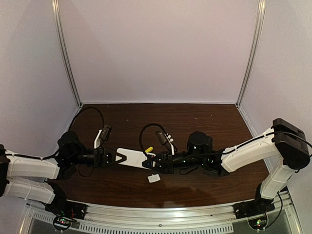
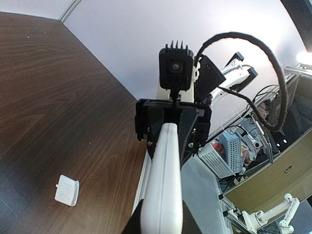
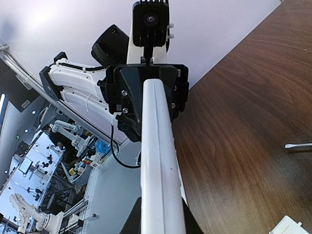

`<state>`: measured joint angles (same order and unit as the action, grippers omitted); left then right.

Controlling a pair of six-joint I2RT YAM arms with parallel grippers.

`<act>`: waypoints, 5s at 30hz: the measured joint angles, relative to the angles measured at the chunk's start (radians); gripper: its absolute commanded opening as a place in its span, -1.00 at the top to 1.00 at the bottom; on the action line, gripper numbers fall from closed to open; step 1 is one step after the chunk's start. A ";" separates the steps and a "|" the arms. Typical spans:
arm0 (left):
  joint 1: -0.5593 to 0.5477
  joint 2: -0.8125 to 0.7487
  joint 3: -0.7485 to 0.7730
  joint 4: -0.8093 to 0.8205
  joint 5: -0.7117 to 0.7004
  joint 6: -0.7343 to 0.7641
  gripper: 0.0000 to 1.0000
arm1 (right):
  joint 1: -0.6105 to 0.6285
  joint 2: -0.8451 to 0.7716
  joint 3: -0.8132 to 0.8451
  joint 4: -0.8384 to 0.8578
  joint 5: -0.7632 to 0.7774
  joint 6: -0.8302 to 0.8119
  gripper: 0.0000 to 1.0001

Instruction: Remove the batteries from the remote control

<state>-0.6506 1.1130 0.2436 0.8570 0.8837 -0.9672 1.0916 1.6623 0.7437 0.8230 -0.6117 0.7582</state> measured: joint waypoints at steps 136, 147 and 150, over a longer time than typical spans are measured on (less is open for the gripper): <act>-0.053 0.719 0.730 -0.896 -0.524 0.307 -0.15 | 0.004 -0.777 -0.115 -0.869 0.882 -0.206 -0.99; -0.053 0.608 0.758 -1.030 -0.672 0.464 -0.16 | 0.004 -0.775 -0.115 -0.879 0.882 -0.207 -0.99; -0.053 0.605 0.766 -1.049 -0.739 0.528 -0.18 | 0.004 -0.771 -0.115 -0.879 0.880 -0.209 -0.99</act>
<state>-0.7040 1.7184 1.0100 -0.1917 0.1448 -0.4389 1.0954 0.8909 0.6285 -0.0563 0.2687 0.5488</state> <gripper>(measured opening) 0.582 0.995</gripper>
